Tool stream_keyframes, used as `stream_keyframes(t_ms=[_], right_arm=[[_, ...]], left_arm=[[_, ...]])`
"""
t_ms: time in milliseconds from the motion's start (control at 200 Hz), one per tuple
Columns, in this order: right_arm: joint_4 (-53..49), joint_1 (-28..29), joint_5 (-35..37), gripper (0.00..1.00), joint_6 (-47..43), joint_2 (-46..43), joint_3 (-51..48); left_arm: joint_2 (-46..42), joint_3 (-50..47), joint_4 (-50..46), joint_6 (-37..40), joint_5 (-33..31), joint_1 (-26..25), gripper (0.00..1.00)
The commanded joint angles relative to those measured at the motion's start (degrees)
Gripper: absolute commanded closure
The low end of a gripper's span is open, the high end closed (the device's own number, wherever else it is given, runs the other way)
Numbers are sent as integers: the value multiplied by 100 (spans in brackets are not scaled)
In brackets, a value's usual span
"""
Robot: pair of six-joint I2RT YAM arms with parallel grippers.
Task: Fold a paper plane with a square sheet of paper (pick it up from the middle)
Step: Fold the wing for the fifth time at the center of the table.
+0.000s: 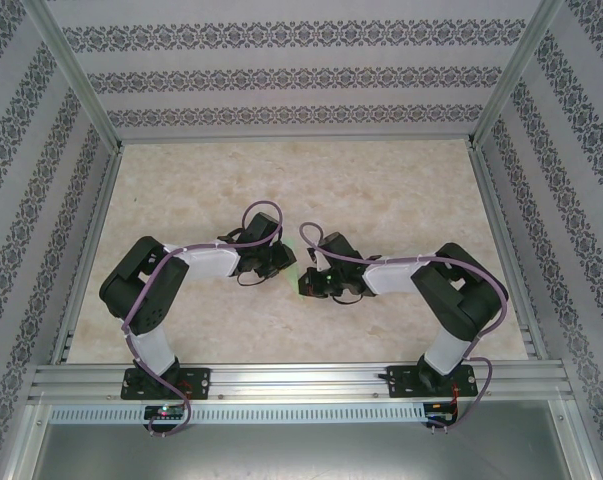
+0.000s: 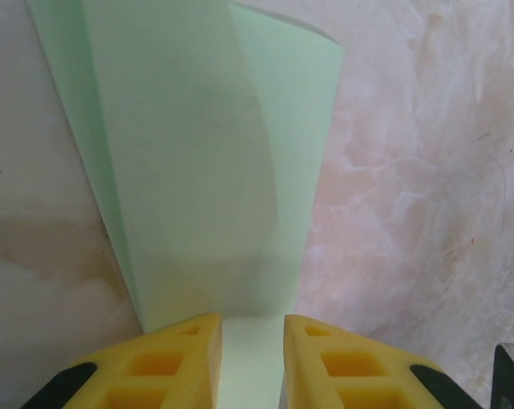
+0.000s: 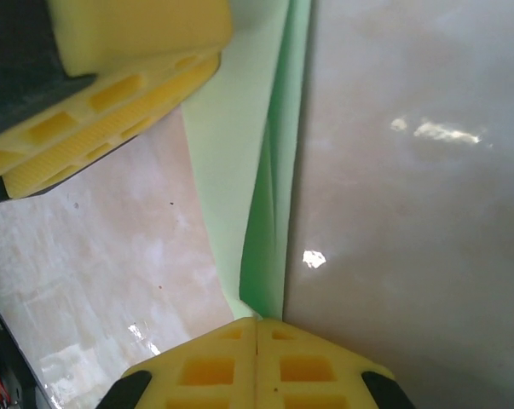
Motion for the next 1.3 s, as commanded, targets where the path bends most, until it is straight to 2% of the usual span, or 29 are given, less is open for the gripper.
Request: stream_keyframes(t_ms=[0,185,415,510,619,814,1034,1294], right_arm=[[-355,70,-107,96,-211,131,20],[-795,41,75,88,-196,-92,162],[-567,-168,226,74,266,-1081,46],[-364,-239,34,76,406,-1075,103],[52,-239,-494,85,635,-702,251],[939,-280,-592,92,1215,-132,142],[1054,-329,-727,94,1322,225,120],[1896,-396,-1226,93,1708,644,-266]], left_arm=[[90,153,-207,123,-95,-31,73],[119,166,-218,123,-75,-25,73],[103,191,-240,161,-41,-24,74],[132,193,-214,150,-23,-27,74],[154,211,-204,142,-8,-23,74],[147,253,-238,152,1,-24,74],[161,255,-242,158,33,-28,74],[160,238,-281,149,4,-30,74]])
